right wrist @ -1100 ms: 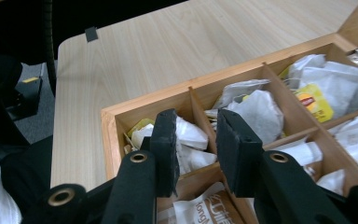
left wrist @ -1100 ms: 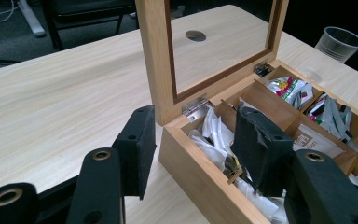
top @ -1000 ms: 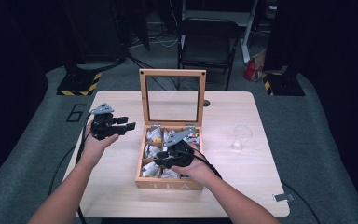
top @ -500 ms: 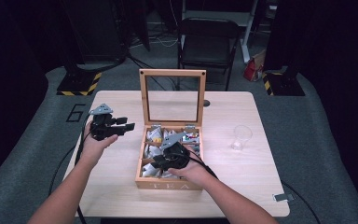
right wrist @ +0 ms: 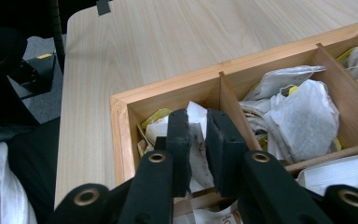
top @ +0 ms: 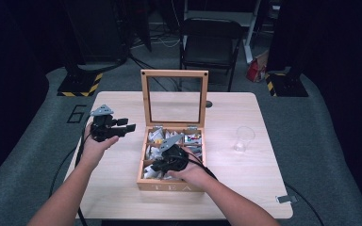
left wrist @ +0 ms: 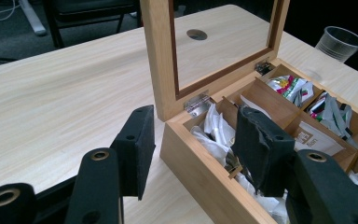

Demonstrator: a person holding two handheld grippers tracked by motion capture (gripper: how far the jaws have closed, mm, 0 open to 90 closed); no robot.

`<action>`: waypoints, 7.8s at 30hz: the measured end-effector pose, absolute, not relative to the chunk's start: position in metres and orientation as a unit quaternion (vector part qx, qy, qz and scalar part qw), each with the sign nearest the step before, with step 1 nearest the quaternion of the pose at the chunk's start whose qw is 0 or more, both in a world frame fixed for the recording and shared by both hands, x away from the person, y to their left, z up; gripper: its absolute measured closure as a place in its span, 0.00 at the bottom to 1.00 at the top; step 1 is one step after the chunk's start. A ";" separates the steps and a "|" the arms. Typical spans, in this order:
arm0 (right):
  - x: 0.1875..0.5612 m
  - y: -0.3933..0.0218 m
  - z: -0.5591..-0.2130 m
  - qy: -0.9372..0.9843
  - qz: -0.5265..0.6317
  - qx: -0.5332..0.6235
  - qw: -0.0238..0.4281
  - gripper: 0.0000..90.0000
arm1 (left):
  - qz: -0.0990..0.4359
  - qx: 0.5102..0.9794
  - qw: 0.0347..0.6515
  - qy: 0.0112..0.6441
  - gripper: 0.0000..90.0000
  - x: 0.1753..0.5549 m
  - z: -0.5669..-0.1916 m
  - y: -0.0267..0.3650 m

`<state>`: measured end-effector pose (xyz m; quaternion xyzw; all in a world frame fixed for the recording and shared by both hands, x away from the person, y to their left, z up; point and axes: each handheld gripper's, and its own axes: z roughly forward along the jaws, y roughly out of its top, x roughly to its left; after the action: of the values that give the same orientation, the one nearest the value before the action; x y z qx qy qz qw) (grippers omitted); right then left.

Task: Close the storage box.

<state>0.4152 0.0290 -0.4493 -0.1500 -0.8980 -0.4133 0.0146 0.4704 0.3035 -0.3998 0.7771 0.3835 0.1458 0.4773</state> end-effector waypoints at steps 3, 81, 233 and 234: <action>0.415 0.030 -0.449 -0.900 -0.411 -0.146 0.021 0.98 | 0.147 0.776 0.478 0.385 0.53 0.470 -0.400 0.304; 0.434 -0.065 -0.361 -0.844 -0.485 -0.219 -0.067 1.00 | 0.156 0.775 0.475 0.387 0.53 0.469 -0.394 0.305; 0.465 -0.261 -0.410 -0.768 -0.393 -0.464 -0.202 1.00 | 0.154 0.779 0.465 0.392 0.53 0.468 -0.402 0.305; 0.465 -0.261 -0.410 -0.768 -0.393 -0.464 -0.202 1.00 | 0.154 0.779 0.465 0.392 0.53 0.468 -0.402 0.305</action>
<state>0.4651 -0.2612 -0.4096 -0.4644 -0.7676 -0.3927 -0.2022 0.4680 0.3051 -0.4024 0.7787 0.3920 0.1537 0.4652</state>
